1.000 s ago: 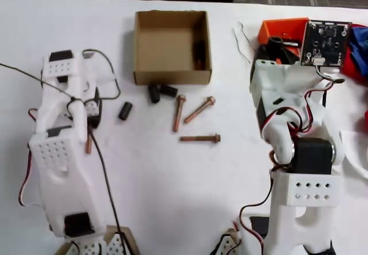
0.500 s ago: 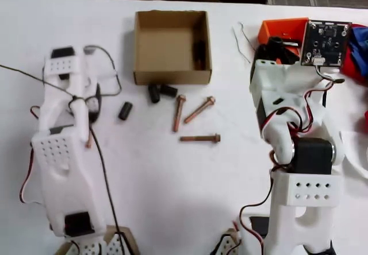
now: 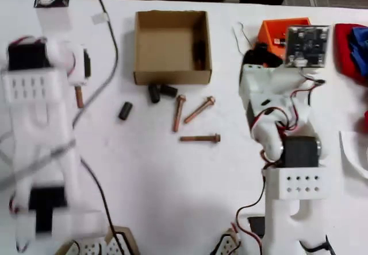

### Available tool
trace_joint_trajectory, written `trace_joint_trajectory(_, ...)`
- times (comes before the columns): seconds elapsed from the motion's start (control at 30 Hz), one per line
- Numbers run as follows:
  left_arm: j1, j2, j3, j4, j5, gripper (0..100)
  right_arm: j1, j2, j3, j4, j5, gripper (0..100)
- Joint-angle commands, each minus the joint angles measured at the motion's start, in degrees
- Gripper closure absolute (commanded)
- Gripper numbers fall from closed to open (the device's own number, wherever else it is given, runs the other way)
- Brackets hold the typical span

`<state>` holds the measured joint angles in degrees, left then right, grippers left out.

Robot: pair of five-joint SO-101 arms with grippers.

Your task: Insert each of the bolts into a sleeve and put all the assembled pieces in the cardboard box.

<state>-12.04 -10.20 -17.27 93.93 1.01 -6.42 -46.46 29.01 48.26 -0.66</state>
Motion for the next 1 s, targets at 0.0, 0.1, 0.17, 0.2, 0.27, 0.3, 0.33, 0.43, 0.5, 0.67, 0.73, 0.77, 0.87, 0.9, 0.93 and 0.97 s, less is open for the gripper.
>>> trace_joint_trajectory(0.0,2.6,-18.3,13.6,-13.5,1.1,97,-1.8,-1.6,2.0,-4.7,-0.5,97.5)
trace_joint_trajectory(0.1,2.5,-25.6,26.2,-24.6,1.1,97,-1.6,-1.7,5.0,-8.0,-0.6,97.5)
trace_joint_trajectory(0.17,2.6,-28.8,32.4,-31.3,1.2,97,-1.5,-1.7,7.9,-11.2,-0.6,97.5)
trace_joint_trajectory(0.2,2.8,-30.1,34.3,-33.8,1.3,97,-1.6,-1.8,9.8,-13.2,-0.6,97.5)
trace_joint_trajectory(0.27,3.5,-31.6,35.9,-37.6,2.4,97,-2.0,-3.6,14.2,-17.7,-0.7,97.5)
trace_joint_trajectory(0.3,3.8,-32.1,36.0,-39.0,4.0,97,-2.2,-5.4,16.7,-20.2,-0.7,97.5)
trace_joint_trajectory(0.33,4.0,-32.6,35.8,-40.2,6.0,97,-2.6,-7.4,19.2,-22.5,-0.7,97.5)
trace_joint_trajectory(0.43,5.4,-33.1,33.1,-42.0,11.4,97,-3.7,-14.9,25.2,-27.1,-0.7,97.5)
trace_joint_trajectory(0.5,6.9,-32.9,29.6,-42.0,13.8,97,-5.3,-18.6,27.6,-28.5,-0.6,97.5)
trace_joint_trajectory(0.67,14.5,-32.6,19.5,-42.0,14.9,97,-8.7,-19.5,29.9,-31.3,-0.6,97.5)
trace_joint_trajectory(0.73,17.2,-32.5,17.1,-42.0,14.9,97,-10.1,-17.9,30.2,-33.2,-0.6,97.5)
trace_joint_trajectory(0.77,18.2,-32.5,16.5,-42.0,14.9,97,-10.7,-16.9,30.2,-34.2,-0.6,97.5)
trace_joint_trajectory(0.87,19.1,-32.4,16.6,-43.1,14.9,97,-11.6,-13.6,30.2,-38.8,-0.6,97.5)
trace_joint_trajectory(0.9,19.2,-32.2,16.7,-43.7,15.0,97,-11.7,-12.4,30.2,-40.7,-0.6,97.5)
trace_joint_trajectory(0.93,19.2,-31.5,16.6,-44.1,15.0,97,-11.7,-11.4,30.2,-42.3,-0.6,97.5)
trace_joint_trajectory(0.97,19.2,-30.6,16.2,-44.4,15.0,97,-11.7,-10.5,30.2,-43.8,-0.6,97.5)
